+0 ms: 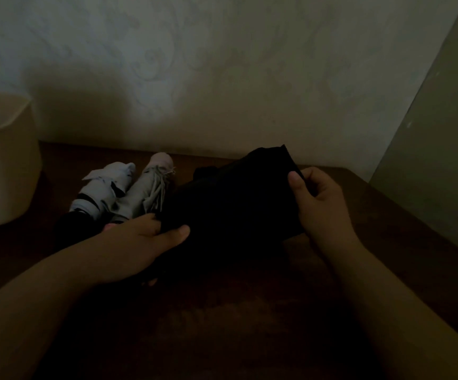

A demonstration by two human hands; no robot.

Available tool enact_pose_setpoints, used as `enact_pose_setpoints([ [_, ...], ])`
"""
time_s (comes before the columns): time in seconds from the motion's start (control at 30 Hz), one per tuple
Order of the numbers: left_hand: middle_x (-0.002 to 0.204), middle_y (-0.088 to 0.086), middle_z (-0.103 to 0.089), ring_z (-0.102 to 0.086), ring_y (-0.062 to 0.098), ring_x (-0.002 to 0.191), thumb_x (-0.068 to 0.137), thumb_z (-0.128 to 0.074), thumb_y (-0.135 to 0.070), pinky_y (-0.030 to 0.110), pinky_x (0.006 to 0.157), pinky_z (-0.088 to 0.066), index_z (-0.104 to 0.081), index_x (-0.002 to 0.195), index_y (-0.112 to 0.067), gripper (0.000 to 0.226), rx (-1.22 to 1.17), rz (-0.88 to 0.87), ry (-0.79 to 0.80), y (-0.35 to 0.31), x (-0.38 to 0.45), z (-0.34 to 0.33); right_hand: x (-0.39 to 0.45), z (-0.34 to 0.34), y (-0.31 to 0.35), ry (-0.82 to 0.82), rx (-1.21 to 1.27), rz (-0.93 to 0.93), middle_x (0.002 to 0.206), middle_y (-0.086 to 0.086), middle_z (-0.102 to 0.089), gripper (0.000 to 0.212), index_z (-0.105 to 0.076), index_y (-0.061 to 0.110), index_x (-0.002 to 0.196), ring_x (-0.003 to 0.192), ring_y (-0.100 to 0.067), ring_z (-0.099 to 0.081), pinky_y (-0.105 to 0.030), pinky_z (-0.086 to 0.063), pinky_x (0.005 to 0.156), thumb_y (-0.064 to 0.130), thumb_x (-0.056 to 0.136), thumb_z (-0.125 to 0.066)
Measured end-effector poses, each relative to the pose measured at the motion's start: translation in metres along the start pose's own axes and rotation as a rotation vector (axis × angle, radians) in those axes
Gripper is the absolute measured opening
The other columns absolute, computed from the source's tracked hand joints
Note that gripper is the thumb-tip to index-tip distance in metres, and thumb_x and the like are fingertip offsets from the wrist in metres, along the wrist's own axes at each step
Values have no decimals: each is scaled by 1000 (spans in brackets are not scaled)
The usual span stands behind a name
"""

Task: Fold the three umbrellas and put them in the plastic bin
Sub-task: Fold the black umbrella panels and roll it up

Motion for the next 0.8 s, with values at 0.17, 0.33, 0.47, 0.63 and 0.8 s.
enact_pose_setpoints([
  [0.17, 54, 9, -64, -58, 14, 45, 76, -40, -56, 18, 52, -46, -61, 59, -11, 52, 38, -9, 16, 0, 2, -1, 1, 2, -8, -39, -16, -30, 60, 4, -50, 32, -48, 17, 65, 52, -1, -45, -18, -34, 48, 25, 95, -53],
  [0.33, 58, -6, -69, -62, 13, 49, 86, -47, -45, 19, 53, -50, -52, 94, -37, 12, -39, -49, 12, -4, 4, -1, 1, 2, -12, -8, 163, -38, 53, 12, -51, 30, -49, 20, 65, 51, -1, -44, -19, -35, 48, 24, 94, -53],
  [0.47, 103, -13, -66, -68, 18, 58, 74, -51, -51, 25, 56, -55, -18, 123, -55, 59, -84, -108, -9, -11, 3, 1, 0, 0, -16, -1, 168, -49, 54, 12, -53, 32, -52, 23, 63, 52, -3, -46, -22, -36, 50, 25, 94, -53],
  [0.63, 143, -9, -41, -67, 5, 87, 63, -42, -66, 8, 67, -48, 9, 146, -37, 101, 148, -92, -98, -7, 5, 4, -1, 1, -20, -2, 149, -83, 53, 13, -55, 28, -51, 15, 68, 51, 0, -49, -16, -39, 47, 22, 95, -52],
  [0.8, 138, -28, -30, -46, -8, 111, 60, -37, -90, 23, 102, -37, -18, 146, -38, 103, 2, -161, -142, -3, 5, 8, -2, 5, -26, -48, 101, -128, 51, 14, -56, 31, -53, 18, 65, 48, 4, -49, -15, -38, 46, 22, 95, -53],
])
Point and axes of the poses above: each hand's wrist, its own x-axis towards the middle knuckle, its own z-axis out of the back of the hand, y = z × x, the point moved 10 cm from there along x, towards the middle knuckle
